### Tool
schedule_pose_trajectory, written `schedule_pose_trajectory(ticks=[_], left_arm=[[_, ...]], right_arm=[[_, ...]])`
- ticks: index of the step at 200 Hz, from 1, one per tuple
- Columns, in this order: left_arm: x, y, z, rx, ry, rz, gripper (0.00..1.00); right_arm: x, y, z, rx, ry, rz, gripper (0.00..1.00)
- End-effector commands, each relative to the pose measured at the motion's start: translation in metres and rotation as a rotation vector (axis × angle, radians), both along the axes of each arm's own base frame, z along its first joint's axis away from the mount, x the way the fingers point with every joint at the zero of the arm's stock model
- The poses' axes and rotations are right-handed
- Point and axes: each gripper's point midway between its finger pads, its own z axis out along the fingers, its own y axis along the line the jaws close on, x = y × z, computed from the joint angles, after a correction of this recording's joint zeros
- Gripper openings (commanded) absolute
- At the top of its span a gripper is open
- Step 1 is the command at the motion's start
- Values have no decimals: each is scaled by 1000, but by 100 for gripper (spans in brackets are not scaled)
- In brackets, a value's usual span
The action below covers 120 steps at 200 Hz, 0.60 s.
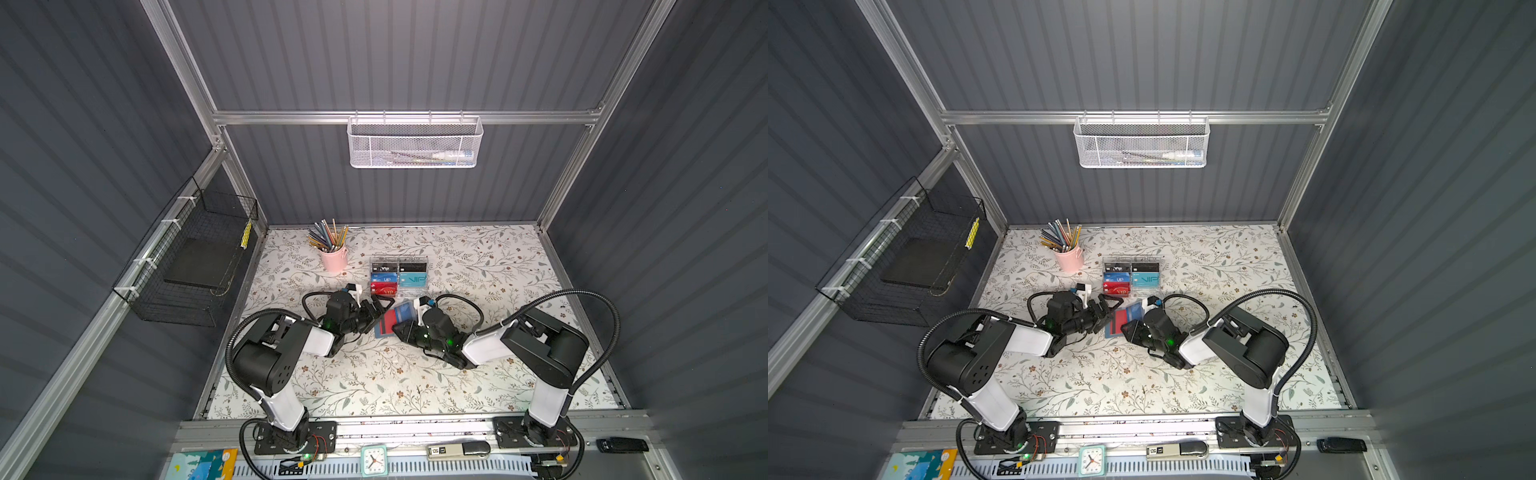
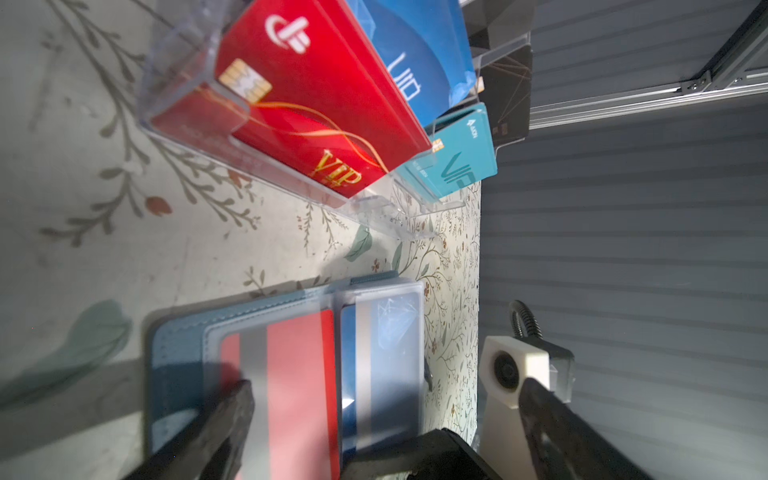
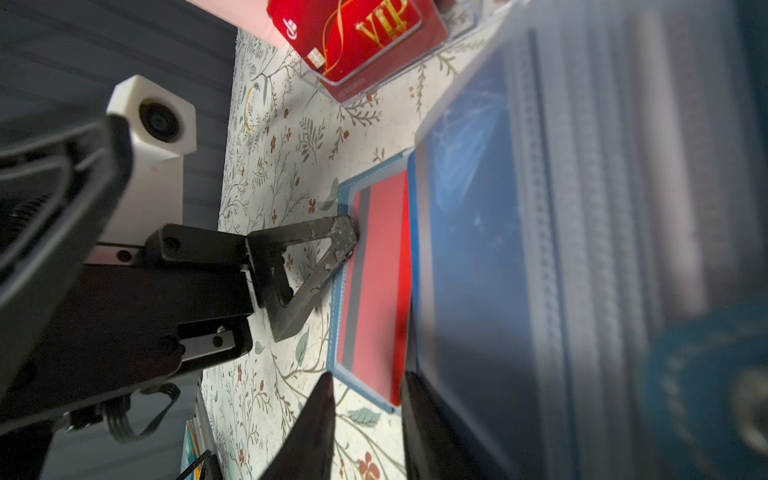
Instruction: Take the credit cards out of the card holder
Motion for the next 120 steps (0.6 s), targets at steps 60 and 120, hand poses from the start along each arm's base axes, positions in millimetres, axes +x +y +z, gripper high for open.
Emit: schedule_pose_trajectory(ticks=[60,120], left_arm=[[-15,6,-27,39,55,-6,100],[-19,7,-34,44,63,-7,100]], right_arm=[[-7,-23,-30,-44,57,-65,31],[-6,-30,-40,-50,84,-124,31]])
